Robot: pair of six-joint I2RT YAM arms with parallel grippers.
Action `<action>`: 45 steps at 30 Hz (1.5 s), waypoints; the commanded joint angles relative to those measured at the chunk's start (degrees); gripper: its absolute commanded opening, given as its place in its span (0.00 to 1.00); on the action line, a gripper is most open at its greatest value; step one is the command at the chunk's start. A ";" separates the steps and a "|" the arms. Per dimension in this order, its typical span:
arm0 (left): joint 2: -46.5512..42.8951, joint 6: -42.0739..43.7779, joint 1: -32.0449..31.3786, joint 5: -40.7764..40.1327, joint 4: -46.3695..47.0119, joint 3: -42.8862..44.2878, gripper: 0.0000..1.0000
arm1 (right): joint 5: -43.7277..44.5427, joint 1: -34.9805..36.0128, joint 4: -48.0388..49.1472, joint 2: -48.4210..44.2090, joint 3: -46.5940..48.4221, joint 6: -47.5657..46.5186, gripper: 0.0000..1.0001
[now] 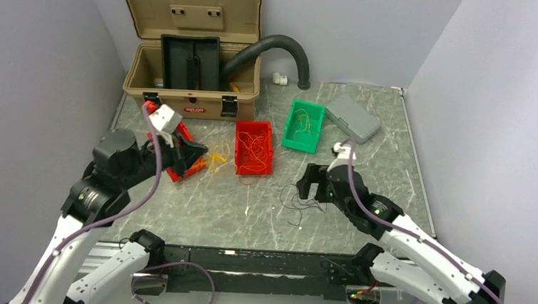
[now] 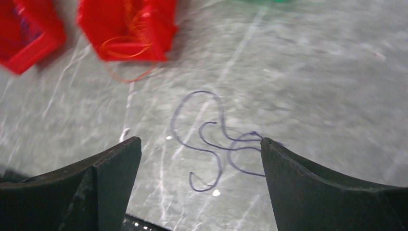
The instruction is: Untangle the cables
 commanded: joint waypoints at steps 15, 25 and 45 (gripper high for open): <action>14.35 -4.40 -1.99 31.77 11.25 4.76 0.00 | -42.00 3.67 40.19 11.70 5.63 -23.61 0.87; 18.06 -2.53 -4.94 30.45 8.33 8.85 0.00 | -36.93 7.19 42.04 22.09 12.37 -27.12 0.62; 14.23 0.53 -4.72 -1.23 -1.80 15.19 0.00 | -16.60 7.77 32.71 5.27 -2.38 -19.56 0.01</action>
